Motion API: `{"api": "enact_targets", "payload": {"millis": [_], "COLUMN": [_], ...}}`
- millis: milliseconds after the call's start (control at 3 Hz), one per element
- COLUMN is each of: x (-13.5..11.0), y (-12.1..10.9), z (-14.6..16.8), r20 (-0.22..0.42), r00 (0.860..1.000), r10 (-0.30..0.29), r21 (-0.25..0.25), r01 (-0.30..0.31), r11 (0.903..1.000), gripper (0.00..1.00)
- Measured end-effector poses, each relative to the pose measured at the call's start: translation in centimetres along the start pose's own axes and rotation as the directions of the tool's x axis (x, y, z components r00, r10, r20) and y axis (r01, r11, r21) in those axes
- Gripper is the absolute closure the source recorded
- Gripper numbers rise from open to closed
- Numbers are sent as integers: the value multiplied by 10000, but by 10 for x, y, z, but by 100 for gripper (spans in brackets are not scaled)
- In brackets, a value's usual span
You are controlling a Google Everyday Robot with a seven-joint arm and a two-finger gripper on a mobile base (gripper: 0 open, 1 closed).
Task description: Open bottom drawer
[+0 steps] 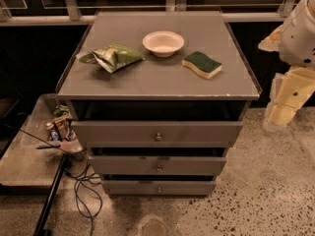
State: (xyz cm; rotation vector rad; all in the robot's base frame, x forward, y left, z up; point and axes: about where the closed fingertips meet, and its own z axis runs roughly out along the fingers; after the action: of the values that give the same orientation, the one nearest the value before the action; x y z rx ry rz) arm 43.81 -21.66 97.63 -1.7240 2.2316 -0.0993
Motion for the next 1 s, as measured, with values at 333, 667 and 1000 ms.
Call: {"api": "enact_targets", "payload": {"millis": [333, 667, 1000], "x": [0, 3, 10], "y": [1, 9, 23], "z": [1, 24, 59], "r20": [-35, 38, 235], "r00": [10000, 9998, 9992], "r10": [65, 183, 323], "r21": [77, -262, -644], "r01": [-65, -182, -307], "r11": [9999, 9995, 9975], "gripper": [0, 0, 0]}}
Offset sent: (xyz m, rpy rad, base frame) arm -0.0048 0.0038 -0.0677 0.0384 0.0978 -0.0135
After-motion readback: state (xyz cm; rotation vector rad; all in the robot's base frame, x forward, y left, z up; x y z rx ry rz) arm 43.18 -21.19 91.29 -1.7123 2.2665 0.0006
